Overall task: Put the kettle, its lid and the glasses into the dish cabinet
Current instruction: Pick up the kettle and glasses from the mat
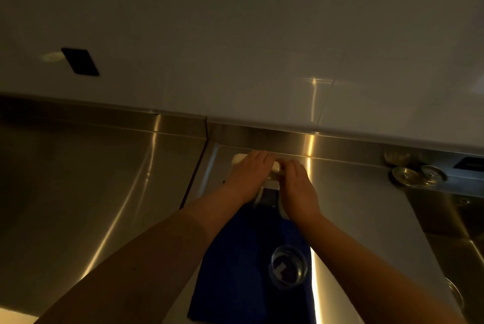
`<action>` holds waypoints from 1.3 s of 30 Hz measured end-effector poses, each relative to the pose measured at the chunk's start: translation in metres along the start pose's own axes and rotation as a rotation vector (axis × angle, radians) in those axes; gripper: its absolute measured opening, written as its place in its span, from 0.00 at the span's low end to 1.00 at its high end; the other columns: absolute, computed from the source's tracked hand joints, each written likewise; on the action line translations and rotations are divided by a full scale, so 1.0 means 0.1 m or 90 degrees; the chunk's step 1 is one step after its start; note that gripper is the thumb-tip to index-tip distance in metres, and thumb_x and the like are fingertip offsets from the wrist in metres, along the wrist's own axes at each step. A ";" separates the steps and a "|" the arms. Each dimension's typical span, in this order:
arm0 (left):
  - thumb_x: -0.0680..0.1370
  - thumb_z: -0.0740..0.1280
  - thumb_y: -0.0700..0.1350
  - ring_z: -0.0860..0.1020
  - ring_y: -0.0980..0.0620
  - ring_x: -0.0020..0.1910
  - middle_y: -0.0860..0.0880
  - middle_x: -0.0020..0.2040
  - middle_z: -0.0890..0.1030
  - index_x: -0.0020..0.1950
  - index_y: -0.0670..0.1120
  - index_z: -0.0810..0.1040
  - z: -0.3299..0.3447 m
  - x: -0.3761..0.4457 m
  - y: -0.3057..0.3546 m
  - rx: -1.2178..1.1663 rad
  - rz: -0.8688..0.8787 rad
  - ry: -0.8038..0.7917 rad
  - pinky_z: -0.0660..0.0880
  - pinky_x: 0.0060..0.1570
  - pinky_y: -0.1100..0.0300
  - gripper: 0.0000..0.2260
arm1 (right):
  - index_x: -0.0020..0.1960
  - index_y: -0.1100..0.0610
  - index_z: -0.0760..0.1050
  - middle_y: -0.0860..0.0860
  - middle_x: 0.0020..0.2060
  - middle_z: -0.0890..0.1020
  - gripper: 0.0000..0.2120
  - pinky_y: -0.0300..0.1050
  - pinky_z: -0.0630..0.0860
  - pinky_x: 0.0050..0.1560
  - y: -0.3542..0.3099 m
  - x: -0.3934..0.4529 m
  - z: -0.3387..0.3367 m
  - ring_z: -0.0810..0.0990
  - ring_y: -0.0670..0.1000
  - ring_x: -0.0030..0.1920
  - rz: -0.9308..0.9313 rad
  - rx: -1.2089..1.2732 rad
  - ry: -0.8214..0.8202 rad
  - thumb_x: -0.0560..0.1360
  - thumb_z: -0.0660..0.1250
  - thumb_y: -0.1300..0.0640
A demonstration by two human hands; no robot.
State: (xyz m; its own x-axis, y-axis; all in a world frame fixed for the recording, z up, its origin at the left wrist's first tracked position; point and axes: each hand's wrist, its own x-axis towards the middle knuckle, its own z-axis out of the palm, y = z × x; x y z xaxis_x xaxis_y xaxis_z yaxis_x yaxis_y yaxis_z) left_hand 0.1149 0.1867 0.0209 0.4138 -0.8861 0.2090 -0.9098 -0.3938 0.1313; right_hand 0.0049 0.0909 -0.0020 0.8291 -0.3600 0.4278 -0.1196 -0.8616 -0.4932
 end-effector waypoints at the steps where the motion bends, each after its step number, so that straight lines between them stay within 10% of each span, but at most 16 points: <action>1: 0.75 0.64 0.36 0.63 0.46 0.68 0.43 0.69 0.66 0.70 0.42 0.64 0.01 0.00 0.00 -0.009 -0.013 0.001 0.62 0.65 0.56 0.24 | 0.63 0.61 0.69 0.60 0.53 0.75 0.23 0.45 0.72 0.42 -0.01 0.01 -0.01 0.76 0.58 0.50 -0.012 -0.004 -0.011 0.68 0.68 0.66; 9: 0.74 0.67 0.38 0.65 0.46 0.65 0.43 0.67 0.67 0.68 0.43 0.65 0.08 -0.07 -0.11 -0.083 -0.095 -0.019 0.63 0.63 0.57 0.23 | 0.65 0.65 0.69 0.62 0.58 0.76 0.36 0.59 0.71 0.59 -0.09 0.04 0.00 0.75 0.62 0.56 -0.139 -0.114 -0.050 0.60 0.77 0.63; 13: 0.80 0.57 0.42 0.70 0.46 0.57 0.43 0.62 0.69 0.63 0.44 0.67 0.15 -0.17 -0.07 -0.171 -0.076 -0.046 0.71 0.57 0.50 0.12 | 0.66 0.63 0.69 0.60 0.58 0.76 0.37 0.55 0.69 0.58 -0.01 -0.05 0.03 0.76 0.60 0.56 -0.142 -0.157 -0.042 0.60 0.78 0.58; 20: 0.78 0.64 0.37 0.68 0.46 0.62 0.42 0.66 0.66 0.70 0.42 0.61 0.33 -0.11 0.19 -0.154 -0.041 -0.051 0.71 0.59 0.54 0.22 | 0.69 0.57 0.63 0.59 0.59 0.75 0.44 0.54 0.69 0.55 0.19 -0.28 -0.06 0.75 0.59 0.56 -0.074 -0.135 -0.031 0.57 0.79 0.57; 39: 0.80 0.62 0.43 0.65 0.47 0.68 0.45 0.72 0.63 0.75 0.43 0.58 0.69 -0.36 -0.08 -0.201 -0.132 -0.012 0.61 0.66 0.60 0.25 | 0.57 0.59 0.75 0.57 0.52 0.79 0.24 0.49 0.75 0.48 -0.01 -0.03 0.11 0.78 0.57 0.50 -0.157 -0.197 -0.096 0.62 0.77 0.60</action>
State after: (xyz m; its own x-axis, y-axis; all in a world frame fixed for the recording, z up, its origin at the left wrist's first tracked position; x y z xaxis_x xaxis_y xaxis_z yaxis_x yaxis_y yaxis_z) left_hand 0.1046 0.2045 -0.0547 0.5843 -0.8012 0.1291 -0.7504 -0.4728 0.4619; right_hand 0.0087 0.0963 -0.0110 0.9214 -0.0934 0.3771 -0.0474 -0.9904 -0.1295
